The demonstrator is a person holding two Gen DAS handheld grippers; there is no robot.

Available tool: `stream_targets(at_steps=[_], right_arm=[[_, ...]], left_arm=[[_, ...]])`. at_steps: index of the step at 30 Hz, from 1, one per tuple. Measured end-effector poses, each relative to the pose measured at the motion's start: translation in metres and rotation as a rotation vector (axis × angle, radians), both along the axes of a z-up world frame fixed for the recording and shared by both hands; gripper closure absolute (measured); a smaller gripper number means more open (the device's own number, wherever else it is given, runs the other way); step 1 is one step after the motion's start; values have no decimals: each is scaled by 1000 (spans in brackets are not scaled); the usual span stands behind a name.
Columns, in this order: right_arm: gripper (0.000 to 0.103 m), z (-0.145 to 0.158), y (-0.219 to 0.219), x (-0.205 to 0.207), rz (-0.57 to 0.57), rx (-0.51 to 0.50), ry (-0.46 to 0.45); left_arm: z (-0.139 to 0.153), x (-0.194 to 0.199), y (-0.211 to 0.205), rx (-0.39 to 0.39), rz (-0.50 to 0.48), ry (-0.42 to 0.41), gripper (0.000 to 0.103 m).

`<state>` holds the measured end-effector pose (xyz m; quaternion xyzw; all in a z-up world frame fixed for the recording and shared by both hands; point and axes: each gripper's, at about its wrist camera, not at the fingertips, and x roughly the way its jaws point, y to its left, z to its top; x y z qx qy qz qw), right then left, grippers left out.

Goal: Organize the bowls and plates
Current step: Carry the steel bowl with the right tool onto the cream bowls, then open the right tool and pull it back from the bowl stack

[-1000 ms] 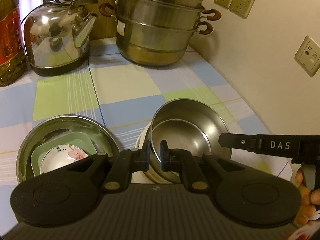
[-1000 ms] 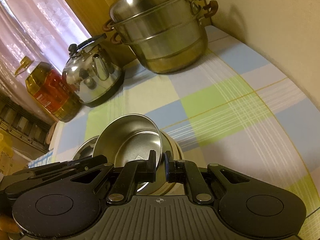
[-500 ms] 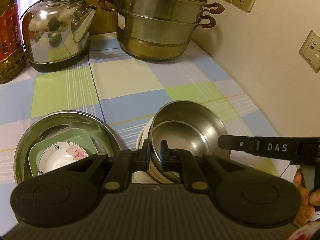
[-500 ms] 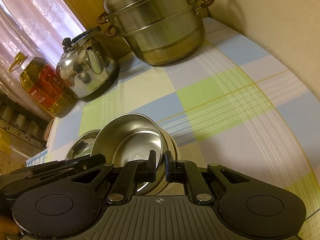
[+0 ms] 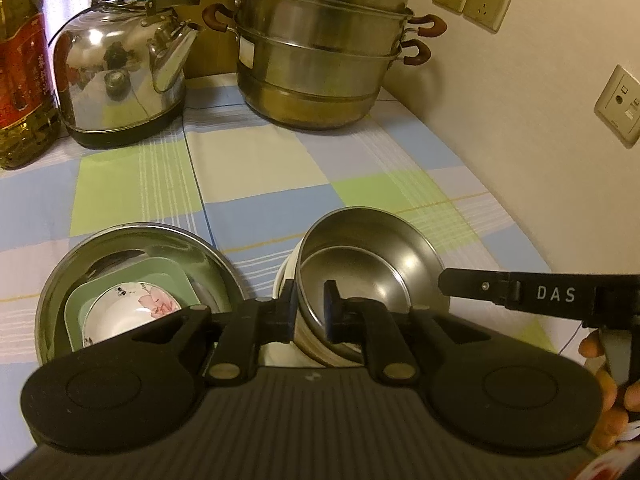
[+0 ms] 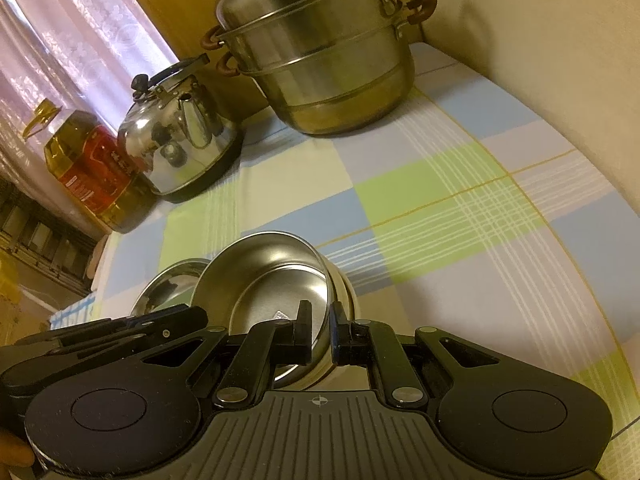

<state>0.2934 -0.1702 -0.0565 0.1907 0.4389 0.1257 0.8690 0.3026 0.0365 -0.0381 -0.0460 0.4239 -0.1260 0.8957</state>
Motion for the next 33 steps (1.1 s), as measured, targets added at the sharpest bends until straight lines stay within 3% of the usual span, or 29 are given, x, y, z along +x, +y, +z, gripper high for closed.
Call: stream_targets(at_steps=[4, 5, 8, 9, 16, 18, 33], right_arm=[[91, 8, 0, -10, 11, 16, -25], [85, 11, 0, -14, 13, 15, -32], [56, 18, -1, -26, 22, 13, -63], [52, 21, -1, -33, 24, 14, -76], [45, 33, -4, -76, 72, 32, -108], [35, 34, -4, -89, 97, 26, -107], [29, 21, 1, -182, 235, -71, -85]], left_arm=[[8, -13, 5, -13, 11, -11, 87], [11, -18, 6, -14, 13, -15, 87], [18, -34, 10, -10, 21, -26, 81], [21, -41, 13, -10, 25, -30, 78], [35, -95, 29, -9, 64, -33, 77], [37, -112, 33, -10, 77, -24, 76], [24, -222, 41, 19, 214, 28, 72]])
